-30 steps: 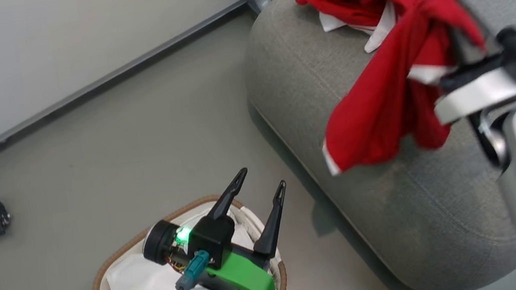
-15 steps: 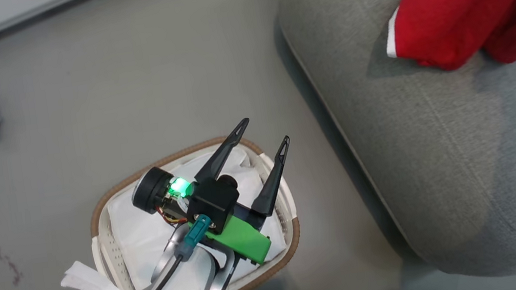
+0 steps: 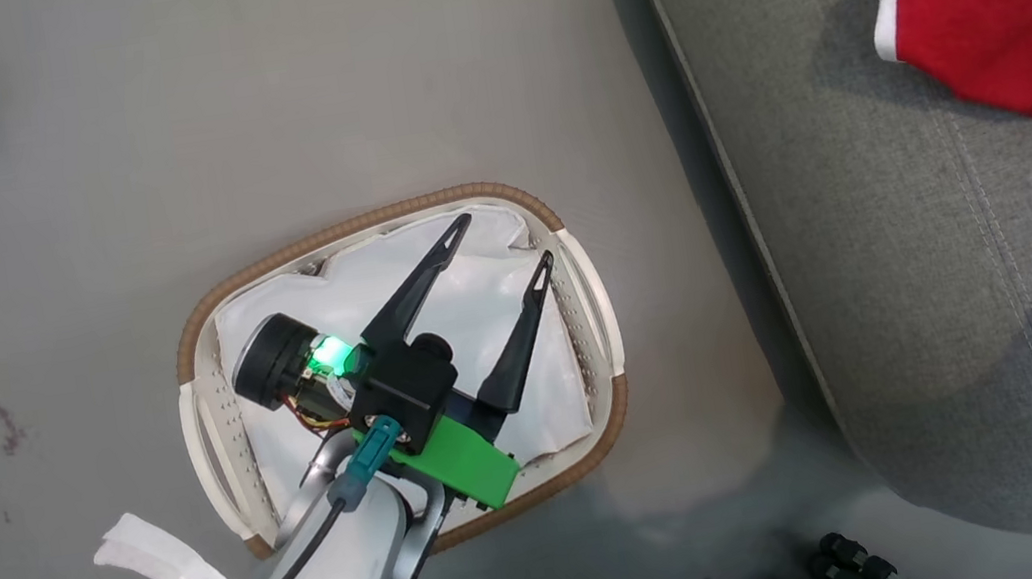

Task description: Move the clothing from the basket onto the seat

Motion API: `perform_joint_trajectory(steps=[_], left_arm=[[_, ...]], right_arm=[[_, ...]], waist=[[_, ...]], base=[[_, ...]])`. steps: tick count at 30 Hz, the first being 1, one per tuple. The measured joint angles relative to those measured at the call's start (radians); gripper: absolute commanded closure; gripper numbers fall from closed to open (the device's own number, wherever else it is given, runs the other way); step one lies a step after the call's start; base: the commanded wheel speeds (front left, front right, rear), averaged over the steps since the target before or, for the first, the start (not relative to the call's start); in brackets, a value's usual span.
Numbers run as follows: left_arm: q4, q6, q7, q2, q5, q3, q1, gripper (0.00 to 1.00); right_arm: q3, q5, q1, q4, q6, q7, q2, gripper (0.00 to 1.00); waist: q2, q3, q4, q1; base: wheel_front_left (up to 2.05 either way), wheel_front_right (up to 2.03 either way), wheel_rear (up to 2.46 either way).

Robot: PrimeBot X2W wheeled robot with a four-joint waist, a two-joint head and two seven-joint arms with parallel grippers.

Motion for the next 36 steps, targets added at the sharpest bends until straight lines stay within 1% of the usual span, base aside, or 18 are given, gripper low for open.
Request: perform_joint_trajectory(steps=[1,2,3,4,13,14,21,25,30,34,36], left_arm=[[0.001,0.0,0.0,0.002,0.0,0.001,0.0,0.0],[0.002,0.0,0.0,0.004,0.0,0.001,0.0,0.0],[0.003,0.0,0.0,0.007,0.0,0.003,0.0,0.0],[0.004,0.0,0.0,0.009,0.0,0.004,0.0,0.0],[0.013,0.0,0.0,0.017,-0.001,0.012,0.011,0.0],[0.015,0.0,0.0,0.017,-0.002,0.015,0.02,0.0],[0.013,0.0,0.0,0.013,-0.031,0.03,0.047,0.0],[0.011,0.0,0.0,0.002,-0.051,0.046,0.066,0.0],[0.003,0.0,0.0,-0.027,-0.073,0.084,0.095,0.0],[0.004,0.0,0.0,-0.055,-0.092,0.117,0.11,0.0],[0.008,0.0,0.0,-0.066,-0.1,0.135,0.115,0.0]], right_arm=[[-0.007,-0.006,0.004,0.0,0.0,0.0,0.007,0.8],[-0.015,-0.009,0.01,0.0,0.0,0.0,0.014,0.65],[-0.02,-0.011,0.016,0.001,0.0,0.0,0.02,0.22],[-0.026,-0.013,0.02,0.001,0.0,0.0,0.023,0.0],[-0.046,-0.014,0.106,-0.053,0.0,0.0,0.075,0.0],[-0.04,-0.012,0.139,-0.071,0.0,0.0,0.089,0.0],[0.005,0.025,0.261,-0.129,0.0,0.0,0.118,0.0],[0.027,0.032,0.287,-0.163,0.0,0.0,0.115,0.0],[0.059,0.038,0.288,-0.19,0.0,0.0,0.091,0.0],[0.093,0.04,0.288,-0.19,0.0,0.0,0.085,0.0],[0.118,0.047,0.284,-0.17,0.0,0.0,0.083,0.0]], waist=[[0.0,0.006,0.0,0.0],[0.0,0.009,-0.002,0.0],[0.0,0.011,-0.004,0.0],[0.0,0.011,-0.007,0.0],[0.0,-0.023,-0.044,0.0],[0.0,-0.035,-0.051,-0.0001],[0.0,-0.1,-0.083,-0.0001],[0.0,-0.142,-0.093,-0.0001],[0.0,-0.203,-0.096,-0.0001],[0.0,-0.256,-0.084,-0.0002],[0.0,-0.28,-0.075,-0.0001]], base=[[0.0,0.0,0.0],[0.0,0.0,0.0],[0.0,0.0,0.0],[0.0,0.0,0.0],[0.0,0.0,0.0],[0.0,0.0,0.0],[0.0,0.0,0.0],[0.0,0.0,0.0],[0.0,0.0,0.0],[0.0,0.0,0.0],[0.0,0.0,0.0]])
